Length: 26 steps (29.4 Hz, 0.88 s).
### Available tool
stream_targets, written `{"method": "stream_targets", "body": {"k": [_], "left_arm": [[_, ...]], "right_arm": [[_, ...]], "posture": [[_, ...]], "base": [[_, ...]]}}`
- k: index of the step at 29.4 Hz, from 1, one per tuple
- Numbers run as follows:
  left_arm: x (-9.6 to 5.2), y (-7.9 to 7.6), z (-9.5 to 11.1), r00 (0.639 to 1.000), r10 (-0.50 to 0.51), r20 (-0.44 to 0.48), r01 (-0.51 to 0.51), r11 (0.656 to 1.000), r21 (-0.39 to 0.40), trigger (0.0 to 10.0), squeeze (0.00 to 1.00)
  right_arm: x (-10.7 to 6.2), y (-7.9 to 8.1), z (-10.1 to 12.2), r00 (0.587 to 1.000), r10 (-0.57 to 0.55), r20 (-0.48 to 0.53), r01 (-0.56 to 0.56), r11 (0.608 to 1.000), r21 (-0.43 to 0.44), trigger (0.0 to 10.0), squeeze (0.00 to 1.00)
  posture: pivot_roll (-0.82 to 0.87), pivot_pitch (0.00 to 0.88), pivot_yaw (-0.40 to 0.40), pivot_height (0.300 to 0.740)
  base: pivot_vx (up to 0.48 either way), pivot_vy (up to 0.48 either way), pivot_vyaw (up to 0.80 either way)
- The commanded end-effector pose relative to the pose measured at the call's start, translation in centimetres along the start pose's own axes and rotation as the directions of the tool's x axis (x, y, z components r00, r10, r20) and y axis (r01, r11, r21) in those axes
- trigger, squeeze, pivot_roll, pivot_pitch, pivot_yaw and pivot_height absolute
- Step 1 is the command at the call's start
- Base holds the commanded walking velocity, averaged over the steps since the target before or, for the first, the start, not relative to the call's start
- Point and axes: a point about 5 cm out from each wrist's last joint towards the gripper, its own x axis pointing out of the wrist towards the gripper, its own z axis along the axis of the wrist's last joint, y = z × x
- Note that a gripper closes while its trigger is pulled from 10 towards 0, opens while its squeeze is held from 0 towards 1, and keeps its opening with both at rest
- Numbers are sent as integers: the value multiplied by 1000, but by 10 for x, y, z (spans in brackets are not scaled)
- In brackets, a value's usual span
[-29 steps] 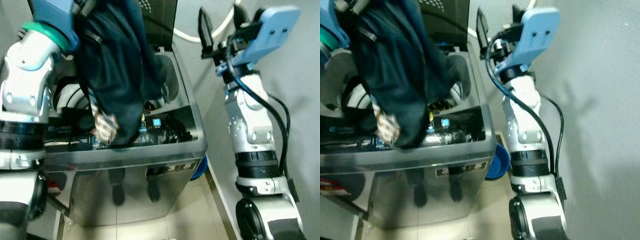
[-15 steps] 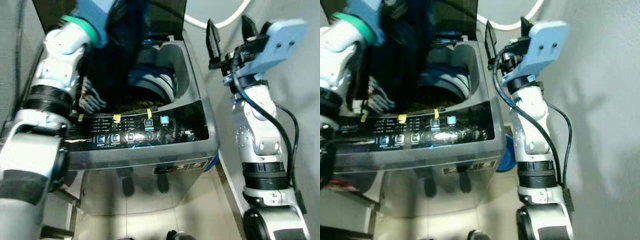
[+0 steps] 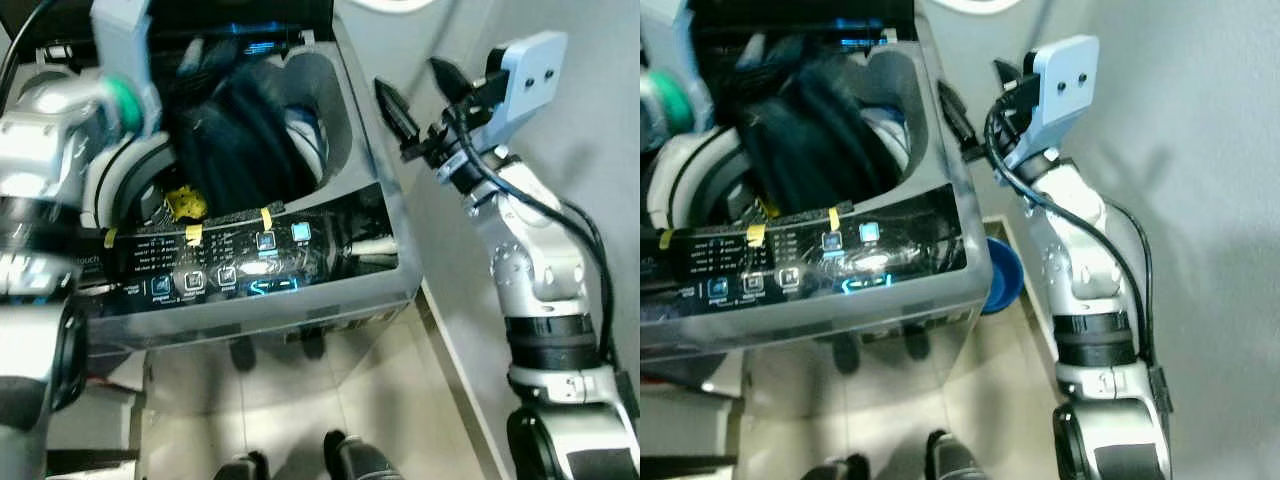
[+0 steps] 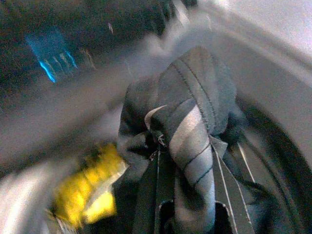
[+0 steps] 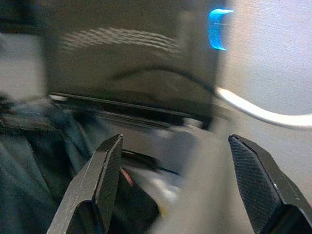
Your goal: Clothes washing
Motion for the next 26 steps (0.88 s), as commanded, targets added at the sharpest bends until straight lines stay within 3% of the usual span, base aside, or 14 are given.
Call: {"method": "stream_targets", "body": {"k": [1, 5, 6, 7, 16, 25, 26], "left_arm": [[-2, -8, 4, 999, -37, -3, 37, 999, 2, 10000, 0], [-6, -19, 1, 996, -90, -21, 90, 995, 39, 10000, 20], [-6, -21, 0, 996, -88, -31, 89, 995, 39, 10000, 890], [-7, -22, 0, 997, -73, -30, 74, 996, 48, 10000, 1000], [-18, -21, 8, 999, 41, 7, -41, 999, 34, 10000, 1000], [-26, -24, 16, 993, 85, 77, -88, 995, 38, 10000, 1000], [-28, -25, 24, 985, 108, 135, -116, 992, 56, 10000, 90]], "right_arm": [[4, 8, 6, 997, 74, 21, -74, 997, 7, 10000, 0], [14, 18, 8, 992, 128, 14, -128, 991, 26, 10000, 0], [18, 21, 8, 990, 143, 14, -143, 989, 29, 10000, 0], [21, 24, 8, 987, 159, 20, -160, 986, 36, 10000, 0], [26, 38, 10, 963, 264, 43, -267, 961, 77, 10000, 0], [28, 37, 10, 961, 270, 51, -274, 958, 85, 10000, 0], [28, 35, 9, 967, 247, 57, -251, 964, 89, 10000, 0]], "posture": [[29, 205, 19, 740], [31, 197, 16, 740], [38, 193, 14, 740], [42, 189, 10, 740], [55, 171, -10, 740], [65, 144, -16, 740], [71, 127, -17, 740]], "base": [[0, 0, 0], [0, 0, 0], [0, 0, 0], [0, 0, 0], [0, 0, 0], [0, 0, 0], [0, 0, 0]]}}
